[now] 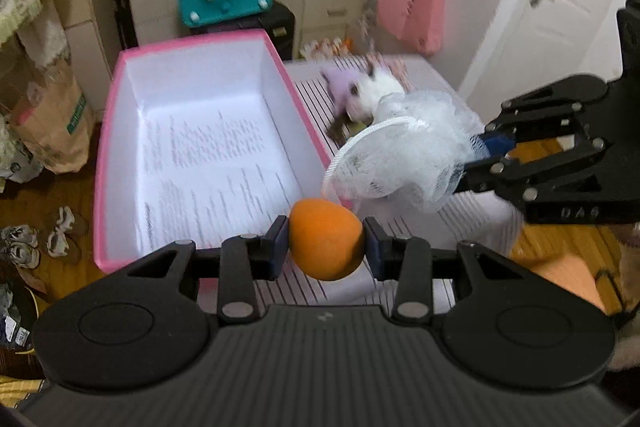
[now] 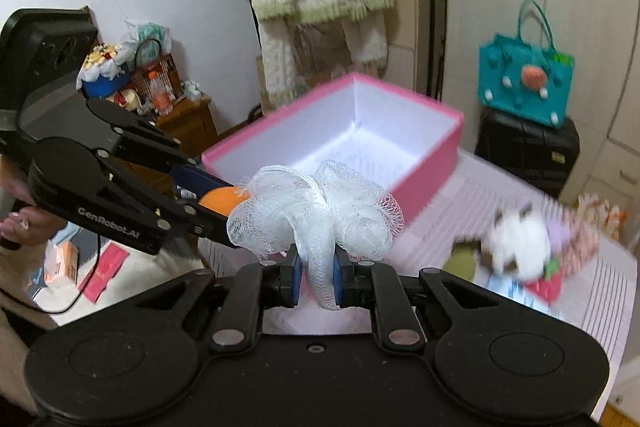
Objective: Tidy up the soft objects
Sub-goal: 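Carry the orange sponge and mesh puff together over the pink box, then open both grippers to drop the sponge and puff into the box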
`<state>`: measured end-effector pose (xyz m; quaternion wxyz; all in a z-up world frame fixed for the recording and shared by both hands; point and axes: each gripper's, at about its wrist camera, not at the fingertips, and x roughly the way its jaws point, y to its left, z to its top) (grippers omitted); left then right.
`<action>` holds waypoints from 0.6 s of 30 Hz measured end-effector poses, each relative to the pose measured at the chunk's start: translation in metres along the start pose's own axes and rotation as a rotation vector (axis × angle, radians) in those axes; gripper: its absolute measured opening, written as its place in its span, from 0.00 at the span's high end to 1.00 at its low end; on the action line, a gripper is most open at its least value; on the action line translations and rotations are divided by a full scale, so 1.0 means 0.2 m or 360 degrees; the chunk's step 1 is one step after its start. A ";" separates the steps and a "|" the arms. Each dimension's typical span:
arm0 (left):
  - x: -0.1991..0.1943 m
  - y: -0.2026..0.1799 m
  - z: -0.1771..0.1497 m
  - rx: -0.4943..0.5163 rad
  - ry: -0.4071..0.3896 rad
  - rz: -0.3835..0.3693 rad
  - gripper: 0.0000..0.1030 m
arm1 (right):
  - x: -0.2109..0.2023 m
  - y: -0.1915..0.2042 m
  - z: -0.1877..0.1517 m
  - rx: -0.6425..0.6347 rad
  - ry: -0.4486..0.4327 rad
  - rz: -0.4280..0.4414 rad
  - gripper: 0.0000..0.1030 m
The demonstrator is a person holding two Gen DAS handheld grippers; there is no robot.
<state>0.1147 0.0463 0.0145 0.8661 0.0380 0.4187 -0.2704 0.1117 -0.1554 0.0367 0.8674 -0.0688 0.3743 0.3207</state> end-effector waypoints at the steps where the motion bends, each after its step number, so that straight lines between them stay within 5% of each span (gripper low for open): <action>1: -0.01 0.02 0.02 -0.0009 -0.0034 -0.0005 0.63 | 0.03 0.01 0.04 -0.0026 0.0005 -0.0020 0.83; 8: 0.07 0.24 0.21 -0.0142 -0.0182 0.0028 0.63 | 0.21 0.05 0.28 -0.0252 -0.0016 -0.0151 0.83; 18: 0.47 0.54 0.51 -0.0379 -0.0080 0.0185 0.62 | 0.74 -0.14 0.53 -0.0451 0.0231 -0.0277 0.83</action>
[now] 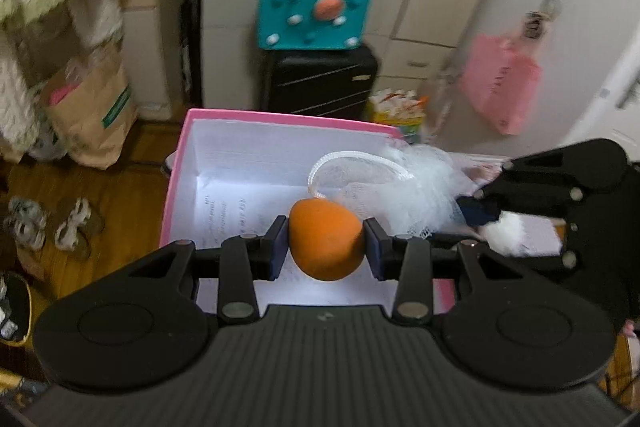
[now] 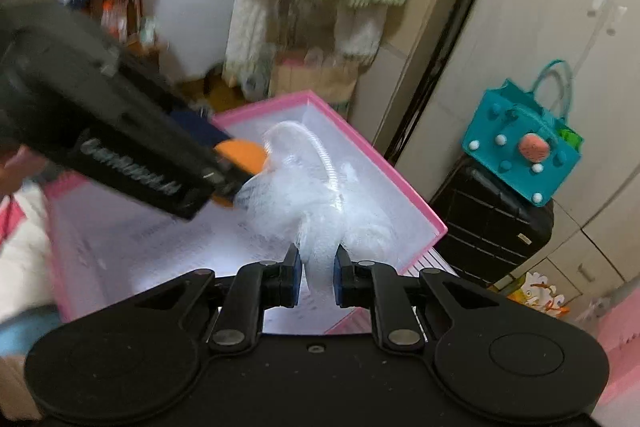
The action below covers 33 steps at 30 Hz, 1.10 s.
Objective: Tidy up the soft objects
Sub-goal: 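Open both grippers to drop the sponge and puff into the box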
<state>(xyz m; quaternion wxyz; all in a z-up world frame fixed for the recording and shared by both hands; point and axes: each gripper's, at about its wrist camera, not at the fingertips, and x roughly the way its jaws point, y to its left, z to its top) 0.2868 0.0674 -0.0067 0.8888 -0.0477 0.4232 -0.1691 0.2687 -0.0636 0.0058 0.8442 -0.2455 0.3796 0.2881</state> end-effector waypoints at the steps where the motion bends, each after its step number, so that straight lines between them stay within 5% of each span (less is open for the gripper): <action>1: 0.05 0.02 0.02 -0.0021 0.0019 0.0017 0.62 | 0.05 -0.02 0.02 -0.0023 0.0039 0.0002 0.83; 13: 0.44 0.18 0.09 -0.0271 0.0205 0.0061 0.62 | 0.40 -0.04 0.08 -0.0224 0.0335 0.0111 0.83; 20: 0.54 0.20 0.09 -0.0272 0.0288 0.0102 0.62 | 0.44 -0.08 0.08 -0.0182 0.0284 0.0004 0.82; 33: 0.66 0.21 0.07 -0.0291 0.0405 0.0122 0.57 | 0.39 -0.16 0.02 -0.0057 0.0145 0.0073 0.76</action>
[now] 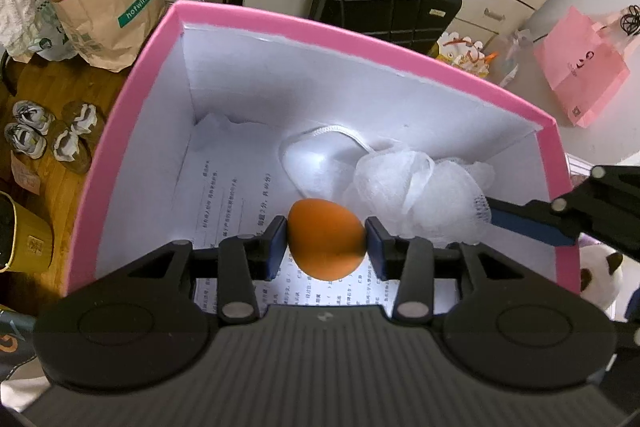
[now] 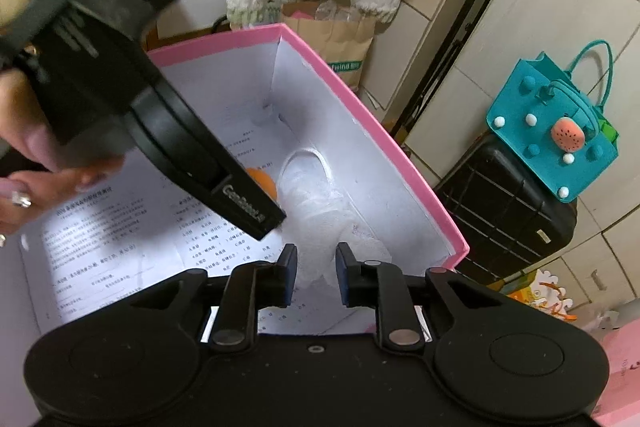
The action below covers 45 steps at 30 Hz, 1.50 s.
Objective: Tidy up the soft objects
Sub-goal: 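Open both grippers to drop the sponge and puff into the box, then move both tools back toward the items on the table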
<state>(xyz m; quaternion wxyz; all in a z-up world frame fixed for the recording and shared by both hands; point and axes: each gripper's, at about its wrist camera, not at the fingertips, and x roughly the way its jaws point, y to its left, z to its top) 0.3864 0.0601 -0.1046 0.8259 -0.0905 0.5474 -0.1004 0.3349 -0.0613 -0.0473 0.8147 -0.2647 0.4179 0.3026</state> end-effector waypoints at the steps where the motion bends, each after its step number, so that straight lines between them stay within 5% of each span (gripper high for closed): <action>1: 0.00 0.00 0.00 0.0010 0.0001 0.0005 0.53 | -0.02 -0.01 -0.01 0.0028 -0.0020 0.0011 0.76; 4: -0.03 -0.01 -0.01 0.0047 -0.0022 0.0034 0.44 | -0.06 -0.02 -0.03 0.0099 -0.0069 0.0043 0.76; 15: -0.39 -0.08 -0.18 0.0324 -0.0133 0.0030 0.39 | -0.30 0.00 -0.18 0.0384 -0.0191 0.0173 0.75; 29: -0.89 -0.14 -0.50 0.0549 -0.0315 0.0043 0.33 | -0.72 0.18 -0.32 0.0466 -0.0328 0.0198 0.69; 45: -1.29 -0.27 -0.92 0.0735 -0.0407 0.0025 0.26 | -1.19 0.41 -0.58 0.0458 -0.0439 0.0164 0.44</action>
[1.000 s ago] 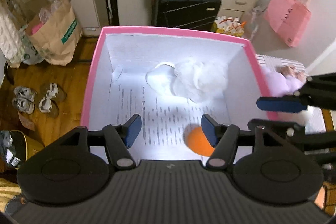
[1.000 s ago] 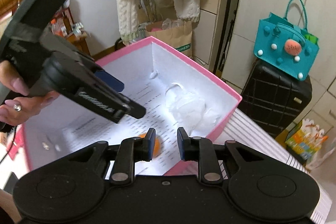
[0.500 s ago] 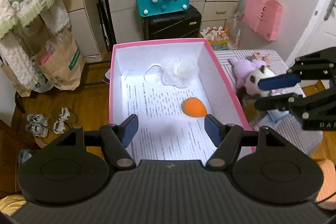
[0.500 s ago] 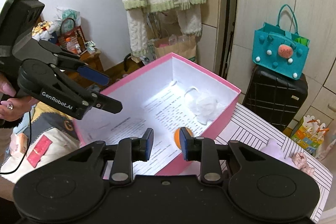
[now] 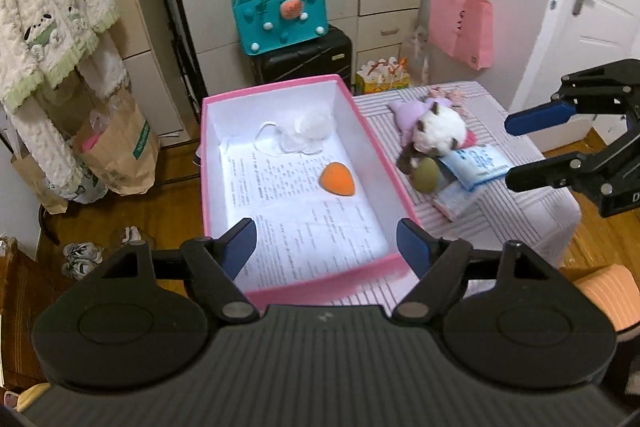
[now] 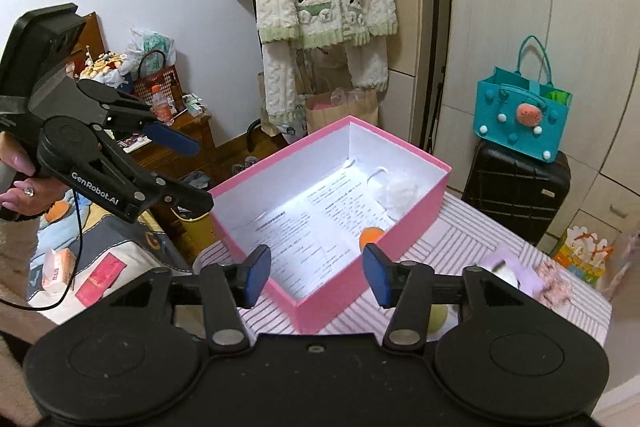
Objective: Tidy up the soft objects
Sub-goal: 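Move both tools back toward the items on the table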
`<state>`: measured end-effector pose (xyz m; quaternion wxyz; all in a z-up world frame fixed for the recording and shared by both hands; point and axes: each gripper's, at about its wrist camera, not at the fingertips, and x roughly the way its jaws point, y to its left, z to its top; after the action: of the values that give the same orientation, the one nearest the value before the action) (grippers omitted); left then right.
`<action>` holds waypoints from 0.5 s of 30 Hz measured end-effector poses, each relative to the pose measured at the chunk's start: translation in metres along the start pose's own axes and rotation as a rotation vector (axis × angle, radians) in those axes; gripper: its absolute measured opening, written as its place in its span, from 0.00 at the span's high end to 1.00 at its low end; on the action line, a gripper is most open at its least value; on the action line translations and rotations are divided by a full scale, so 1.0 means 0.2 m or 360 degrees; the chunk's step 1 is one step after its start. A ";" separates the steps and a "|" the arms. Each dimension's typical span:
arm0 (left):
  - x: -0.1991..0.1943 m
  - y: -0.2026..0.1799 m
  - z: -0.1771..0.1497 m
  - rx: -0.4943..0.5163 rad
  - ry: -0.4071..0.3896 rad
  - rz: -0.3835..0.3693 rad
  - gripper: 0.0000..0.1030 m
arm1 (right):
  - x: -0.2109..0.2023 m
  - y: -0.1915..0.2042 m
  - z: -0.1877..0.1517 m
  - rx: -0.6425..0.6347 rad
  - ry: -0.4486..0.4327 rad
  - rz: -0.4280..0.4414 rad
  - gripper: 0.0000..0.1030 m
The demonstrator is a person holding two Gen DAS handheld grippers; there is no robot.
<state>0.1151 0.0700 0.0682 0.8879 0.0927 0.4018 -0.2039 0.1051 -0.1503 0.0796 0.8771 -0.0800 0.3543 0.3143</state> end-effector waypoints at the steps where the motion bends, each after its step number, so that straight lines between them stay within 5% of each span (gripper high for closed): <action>1: -0.01 -0.02 -0.01 0.0013 0.0003 -0.0010 0.26 | -0.02 0.00 -0.02 0.0005 0.0001 -0.0006 0.42; 15: -0.09 -0.34 -0.13 0.0205 0.0012 -0.0048 0.17 | -0.26 -0.01 -0.27 0.0064 0.0020 -0.0089 0.32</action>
<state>0.0569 0.0221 0.0647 0.8754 0.1443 0.3926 -0.2424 0.0465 -0.1963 0.0752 0.8847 -0.0743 0.3638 0.2819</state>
